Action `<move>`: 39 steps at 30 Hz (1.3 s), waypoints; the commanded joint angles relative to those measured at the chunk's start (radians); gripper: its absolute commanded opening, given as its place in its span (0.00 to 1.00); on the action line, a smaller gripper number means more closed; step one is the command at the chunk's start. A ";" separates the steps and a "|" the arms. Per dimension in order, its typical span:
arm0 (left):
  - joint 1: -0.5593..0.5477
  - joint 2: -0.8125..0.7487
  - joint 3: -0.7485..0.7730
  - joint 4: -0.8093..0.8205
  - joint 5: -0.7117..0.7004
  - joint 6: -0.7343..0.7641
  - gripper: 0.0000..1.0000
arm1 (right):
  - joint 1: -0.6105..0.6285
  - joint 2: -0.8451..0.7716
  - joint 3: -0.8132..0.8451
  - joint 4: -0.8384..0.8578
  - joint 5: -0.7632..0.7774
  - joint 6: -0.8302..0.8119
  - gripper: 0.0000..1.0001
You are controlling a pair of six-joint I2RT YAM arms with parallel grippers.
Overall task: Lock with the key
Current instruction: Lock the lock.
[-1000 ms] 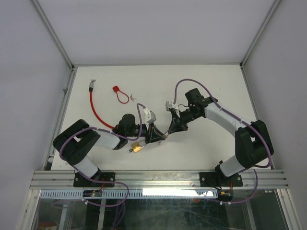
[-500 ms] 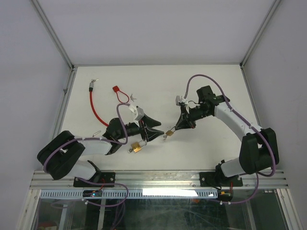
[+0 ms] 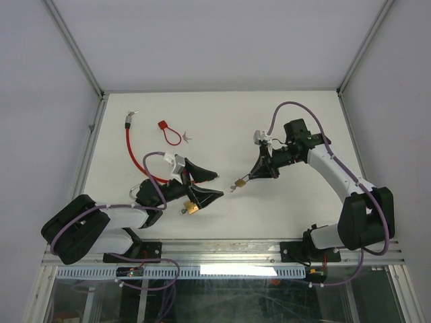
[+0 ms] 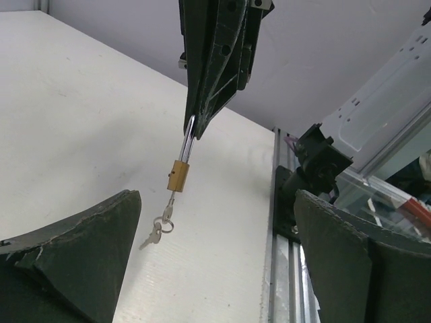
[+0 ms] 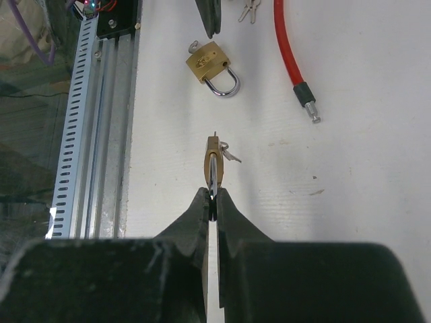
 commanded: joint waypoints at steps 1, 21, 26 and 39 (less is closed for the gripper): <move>0.009 -0.021 -0.021 0.133 -0.048 -0.115 0.99 | -0.014 -0.041 0.016 0.012 -0.071 -0.008 0.00; 0.006 -0.009 -0.002 -0.017 -0.133 -0.232 0.92 | -0.024 -0.053 0.007 0.019 -0.082 -0.005 0.00; -0.012 -0.096 0.031 -0.223 -0.185 -0.178 0.87 | -0.024 -0.049 0.002 0.023 -0.082 -0.003 0.00; -0.232 -0.147 0.216 -0.686 -0.478 0.009 0.78 | -0.029 -0.043 -0.002 0.032 -0.081 0.003 0.00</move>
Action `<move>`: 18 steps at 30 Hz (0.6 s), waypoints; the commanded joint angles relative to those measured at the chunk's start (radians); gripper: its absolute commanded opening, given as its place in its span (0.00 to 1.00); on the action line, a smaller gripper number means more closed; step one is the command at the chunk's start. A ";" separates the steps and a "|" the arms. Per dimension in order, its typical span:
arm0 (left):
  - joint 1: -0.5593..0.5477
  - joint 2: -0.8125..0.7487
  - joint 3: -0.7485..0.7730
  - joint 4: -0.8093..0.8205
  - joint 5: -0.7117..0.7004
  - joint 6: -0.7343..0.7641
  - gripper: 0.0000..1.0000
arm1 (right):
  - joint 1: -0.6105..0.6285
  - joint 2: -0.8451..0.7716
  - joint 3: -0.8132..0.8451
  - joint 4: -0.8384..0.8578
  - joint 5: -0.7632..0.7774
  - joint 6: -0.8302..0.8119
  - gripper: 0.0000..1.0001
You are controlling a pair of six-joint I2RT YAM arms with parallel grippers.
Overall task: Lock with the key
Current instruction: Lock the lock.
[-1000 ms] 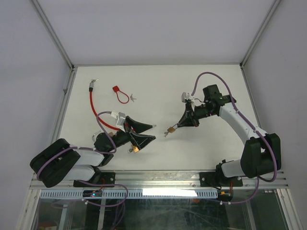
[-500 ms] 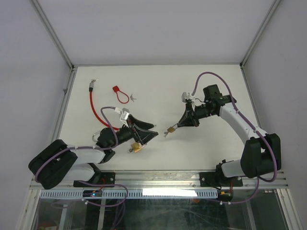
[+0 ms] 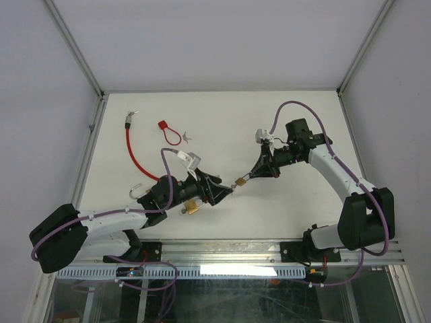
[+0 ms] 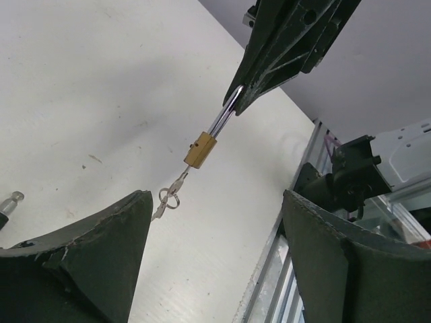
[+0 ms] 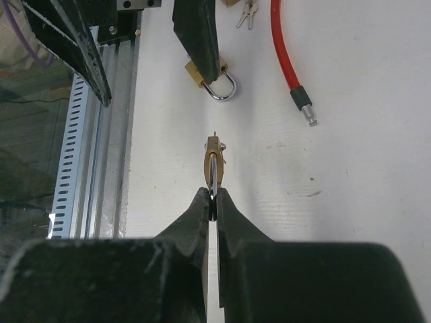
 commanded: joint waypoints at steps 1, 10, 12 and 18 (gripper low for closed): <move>-0.065 0.013 0.098 -0.147 -0.129 0.109 0.76 | -0.007 -0.037 -0.001 0.029 -0.055 0.003 0.00; -0.076 0.128 0.155 -0.145 -0.096 0.148 0.63 | -0.007 -0.038 -0.004 0.030 -0.054 0.005 0.00; -0.075 0.151 0.168 -0.144 -0.110 0.165 0.62 | -0.007 -0.038 -0.004 0.030 -0.055 0.005 0.00; -0.075 0.213 0.213 -0.157 -0.121 0.207 0.49 | -0.007 -0.038 -0.005 0.032 -0.056 0.005 0.00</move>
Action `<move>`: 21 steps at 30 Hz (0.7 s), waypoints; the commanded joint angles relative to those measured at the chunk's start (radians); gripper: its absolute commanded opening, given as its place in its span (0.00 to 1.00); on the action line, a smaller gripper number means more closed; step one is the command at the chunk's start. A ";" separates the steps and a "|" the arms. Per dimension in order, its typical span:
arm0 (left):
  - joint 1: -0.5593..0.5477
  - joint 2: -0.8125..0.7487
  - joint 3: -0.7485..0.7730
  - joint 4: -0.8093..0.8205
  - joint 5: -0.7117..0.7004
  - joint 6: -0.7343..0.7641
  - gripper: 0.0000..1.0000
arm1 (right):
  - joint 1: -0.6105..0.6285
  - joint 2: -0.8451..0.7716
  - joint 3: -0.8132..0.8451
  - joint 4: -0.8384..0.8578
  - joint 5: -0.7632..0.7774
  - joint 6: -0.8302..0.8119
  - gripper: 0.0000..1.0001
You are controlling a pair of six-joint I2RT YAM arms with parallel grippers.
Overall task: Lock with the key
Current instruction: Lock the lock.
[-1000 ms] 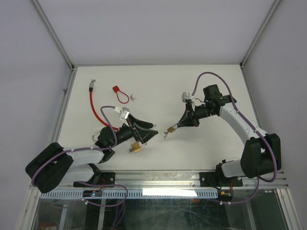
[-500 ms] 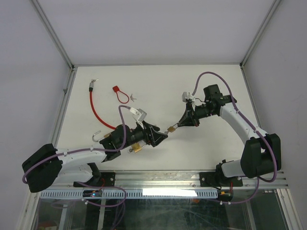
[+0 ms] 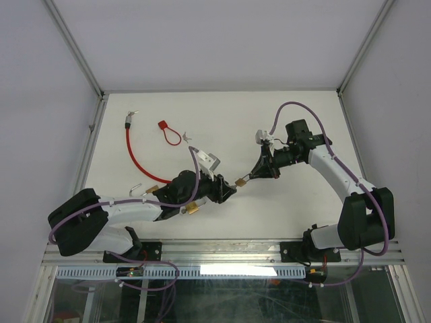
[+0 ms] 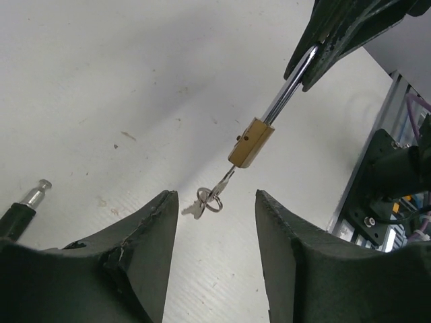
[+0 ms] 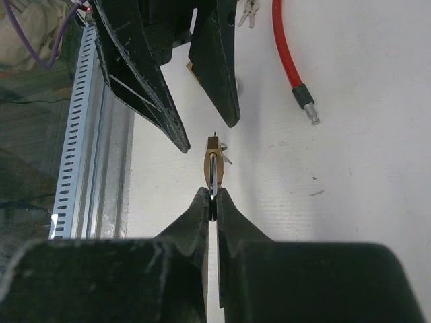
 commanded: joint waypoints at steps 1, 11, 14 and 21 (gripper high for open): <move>-0.005 0.033 0.078 0.020 -0.023 0.052 0.49 | -0.006 -0.038 0.006 0.025 -0.052 0.003 0.00; -0.003 0.068 0.094 0.014 -0.003 0.116 0.40 | -0.005 -0.038 0.004 0.025 -0.054 0.003 0.00; 0.001 0.071 0.093 0.017 -0.001 0.150 0.37 | -0.006 -0.038 0.005 0.025 -0.055 0.003 0.00; 0.018 0.098 0.110 0.024 0.057 0.200 0.31 | -0.006 -0.038 0.004 0.025 -0.055 0.003 0.00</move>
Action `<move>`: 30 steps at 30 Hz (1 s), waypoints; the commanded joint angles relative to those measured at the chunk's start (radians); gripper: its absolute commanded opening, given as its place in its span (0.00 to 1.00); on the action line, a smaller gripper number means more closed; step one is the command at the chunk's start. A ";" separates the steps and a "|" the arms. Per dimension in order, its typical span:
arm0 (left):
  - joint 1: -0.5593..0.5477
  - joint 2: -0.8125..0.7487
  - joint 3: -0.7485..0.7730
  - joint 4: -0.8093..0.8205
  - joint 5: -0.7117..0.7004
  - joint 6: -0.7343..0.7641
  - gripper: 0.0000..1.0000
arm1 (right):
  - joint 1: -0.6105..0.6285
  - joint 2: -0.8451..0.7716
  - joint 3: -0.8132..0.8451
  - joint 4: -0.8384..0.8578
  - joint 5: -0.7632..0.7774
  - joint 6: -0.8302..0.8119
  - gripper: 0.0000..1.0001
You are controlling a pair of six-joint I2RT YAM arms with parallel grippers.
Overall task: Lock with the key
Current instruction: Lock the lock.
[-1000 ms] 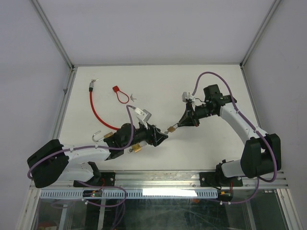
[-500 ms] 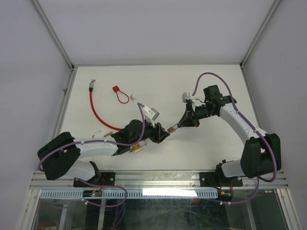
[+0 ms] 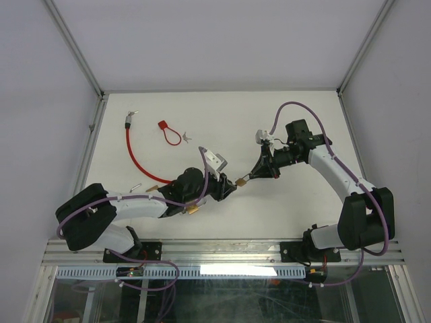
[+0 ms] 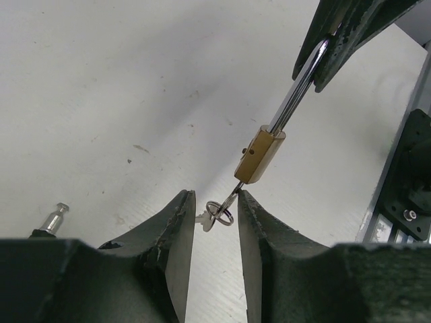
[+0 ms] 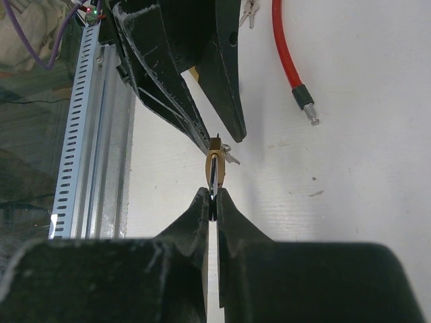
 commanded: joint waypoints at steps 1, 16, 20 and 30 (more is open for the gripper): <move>0.018 0.013 0.046 0.035 0.056 0.073 0.31 | -0.005 -0.038 0.005 0.022 -0.053 0.003 0.00; 0.061 0.016 0.001 0.179 0.338 0.315 0.25 | -0.005 -0.038 0.003 0.022 -0.056 0.003 0.00; 0.070 0.050 0.013 0.159 0.376 0.322 0.21 | -0.005 -0.038 0.003 0.022 -0.057 0.002 0.00; 0.096 0.092 0.052 0.110 0.424 0.309 0.19 | -0.005 -0.039 0.002 0.022 -0.058 0.001 0.00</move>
